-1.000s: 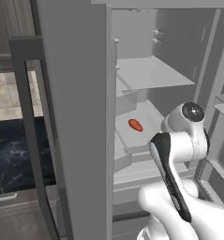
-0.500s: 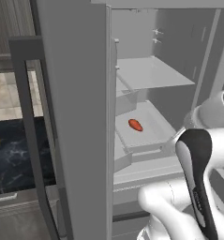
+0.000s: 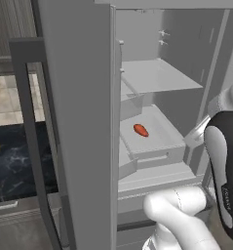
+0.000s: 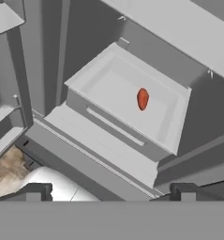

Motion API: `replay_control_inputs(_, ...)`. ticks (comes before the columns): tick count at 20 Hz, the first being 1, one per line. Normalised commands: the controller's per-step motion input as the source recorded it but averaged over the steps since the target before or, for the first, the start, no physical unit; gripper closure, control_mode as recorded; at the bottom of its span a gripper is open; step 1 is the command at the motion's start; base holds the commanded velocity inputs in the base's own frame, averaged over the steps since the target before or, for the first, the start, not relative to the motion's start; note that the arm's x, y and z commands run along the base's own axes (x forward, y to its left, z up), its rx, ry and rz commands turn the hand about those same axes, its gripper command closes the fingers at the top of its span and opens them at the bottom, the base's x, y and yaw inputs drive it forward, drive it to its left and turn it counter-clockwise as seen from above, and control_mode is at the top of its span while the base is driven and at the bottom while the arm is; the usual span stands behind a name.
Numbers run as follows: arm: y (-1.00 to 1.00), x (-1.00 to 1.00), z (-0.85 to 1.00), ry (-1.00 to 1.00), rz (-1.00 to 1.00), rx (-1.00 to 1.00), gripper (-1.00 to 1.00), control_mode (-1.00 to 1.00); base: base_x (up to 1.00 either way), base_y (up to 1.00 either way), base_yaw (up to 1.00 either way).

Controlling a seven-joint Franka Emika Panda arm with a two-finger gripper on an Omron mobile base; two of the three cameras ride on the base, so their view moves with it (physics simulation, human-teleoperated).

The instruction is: Place the beer on the top shelf of the fridge to keep it out of children's reach, and place the sweet potato and pear on lower shelves for easy access.

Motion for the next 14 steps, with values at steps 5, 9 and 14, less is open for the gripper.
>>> replay_control_inputs(5, 0.0, 0.0, 0.17, 0.01, 0.0, 0.0, -1.0, -1.0, 0.0, 0.0, 0.0)
replay_control_inputs(9, 0.0, 0.0, 0.0, 0.0, 0.0, 0.0, -1.0, -1.0, 0.0, 0.0, 0.0)
replay_control_inputs(14, 0.0, -0.08, -0.03, 0.0, 0.0, 0.0, -1.0, 1.0, -0.23, 0.0, 0.01)
